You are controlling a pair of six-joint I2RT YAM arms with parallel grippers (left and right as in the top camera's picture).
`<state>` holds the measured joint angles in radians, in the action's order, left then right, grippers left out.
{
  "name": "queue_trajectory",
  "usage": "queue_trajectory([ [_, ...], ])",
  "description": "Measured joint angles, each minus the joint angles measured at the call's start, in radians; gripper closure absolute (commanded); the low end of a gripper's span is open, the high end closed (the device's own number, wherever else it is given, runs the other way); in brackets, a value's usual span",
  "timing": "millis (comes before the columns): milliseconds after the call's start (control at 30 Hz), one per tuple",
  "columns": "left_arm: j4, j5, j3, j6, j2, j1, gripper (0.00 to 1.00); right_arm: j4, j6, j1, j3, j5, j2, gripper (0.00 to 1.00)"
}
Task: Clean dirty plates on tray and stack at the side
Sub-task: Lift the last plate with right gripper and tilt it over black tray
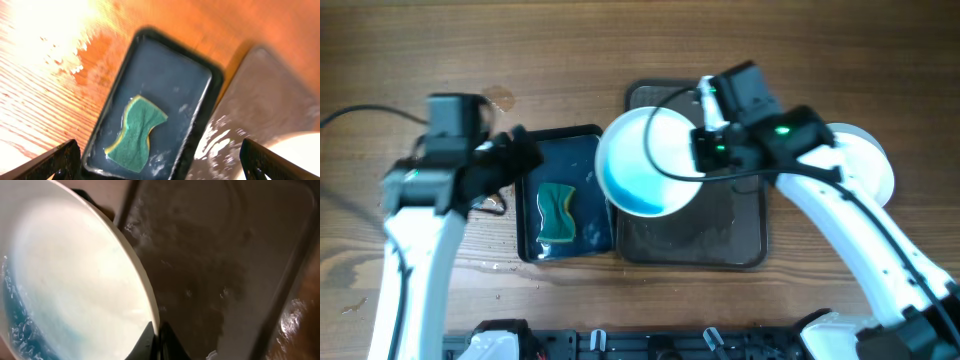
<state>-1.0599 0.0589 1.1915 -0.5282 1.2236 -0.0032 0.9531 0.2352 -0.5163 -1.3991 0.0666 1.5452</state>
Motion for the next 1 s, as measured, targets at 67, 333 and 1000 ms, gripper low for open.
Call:
queue_trajectory([
  [67,-0.017,0.037,0.026,-0.001,-0.096,0.089,0.0,-0.044,0.006,-0.066,-0.023,-0.021,0.058,0.96],
  [333,-0.061,0.063,0.028,-0.001,-0.279,0.182,0.0,-0.276,0.058,-0.417,-0.037,-0.5,0.171,0.95],
  [1000,-0.062,0.063,0.028,-0.001,-0.266,0.182,0.0,-0.386,-0.11,-0.808,-0.037,-1.405,0.171,0.96],
])
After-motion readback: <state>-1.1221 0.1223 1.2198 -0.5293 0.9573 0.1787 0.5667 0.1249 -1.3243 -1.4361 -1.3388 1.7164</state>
